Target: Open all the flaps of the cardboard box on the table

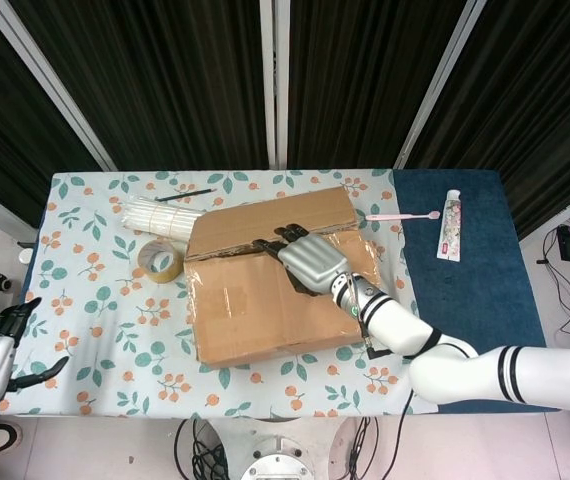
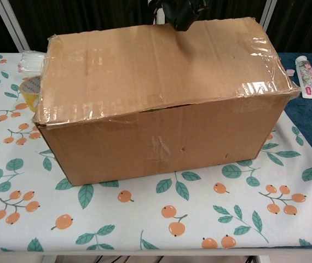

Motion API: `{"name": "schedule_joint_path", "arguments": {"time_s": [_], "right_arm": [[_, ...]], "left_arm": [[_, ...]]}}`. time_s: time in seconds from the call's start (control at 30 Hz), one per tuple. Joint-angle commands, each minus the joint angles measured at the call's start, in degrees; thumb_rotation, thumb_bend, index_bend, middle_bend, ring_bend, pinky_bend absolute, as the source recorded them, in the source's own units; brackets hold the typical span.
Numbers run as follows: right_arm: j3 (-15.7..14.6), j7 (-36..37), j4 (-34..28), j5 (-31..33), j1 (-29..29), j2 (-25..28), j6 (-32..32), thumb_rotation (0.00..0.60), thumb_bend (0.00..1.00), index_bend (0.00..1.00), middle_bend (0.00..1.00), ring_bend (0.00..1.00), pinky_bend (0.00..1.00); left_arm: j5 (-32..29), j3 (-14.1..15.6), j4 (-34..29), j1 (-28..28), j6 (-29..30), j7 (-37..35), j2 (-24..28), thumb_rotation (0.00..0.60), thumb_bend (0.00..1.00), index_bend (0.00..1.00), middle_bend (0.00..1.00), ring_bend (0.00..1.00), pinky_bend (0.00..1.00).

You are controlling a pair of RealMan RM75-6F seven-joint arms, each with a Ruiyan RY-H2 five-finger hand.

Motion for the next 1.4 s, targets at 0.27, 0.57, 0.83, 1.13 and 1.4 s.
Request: {"name": "schedule_joint_path", "arguments": {"time_s": [0.27,0.57,0.83,1.13,1.4], "right_arm": [[7.07,14.32,-8.66,-8.78,-7.61,11.36,-4.47,0.6,0.88,0.0,0.41,0.01,0.0],[10.76,25.85,-17.76,-24.96,-20.11,22.1,-3.46,0.6,0.81,0.0,0.46,0.03,0.0],[9.61,35.58,-23.02,-44.67,-31.77,29.17,2.88,0.6,0.79,0.0,0.46,0.03,0.0],[3.39,49.26,-23.29,-70.43,-46.0,39.64,22.59,0.6,0.78,0.0,0.46,0.04,0.0],[4.17,42.42,-16.72,-67.26,-46.55,34.4,27.42,0.6,0.84,0.03,0.36,0.04,0.0]], "left_arm": [[-0.1,-0.33,-1.83,-0.54,-1.06,0.96,0.69,0.249,0.14,0.08,0.14,0.13,0.24],[-0.25,-0.44,-3.24,-0.87,-1.83,1.98,1.08,0.247,0.14,0.08,0.14,0.13,0.24],[-0.16,-0.34,-3.9,-1.11,-2.48,2.58,1.13,0.248,0.14,0.08,0.14,0.13,0.24],[0.16,-0.11,-5.67,-1.25,-3.01,1.38,2.23,0.25,0.15,0.08,0.14,0.13,0.24],[0.75,0.02,-5.97,-1.33,-2.93,2.37,1.98,0.249,0.14,0.08,0.14,0.13,0.24]]}}
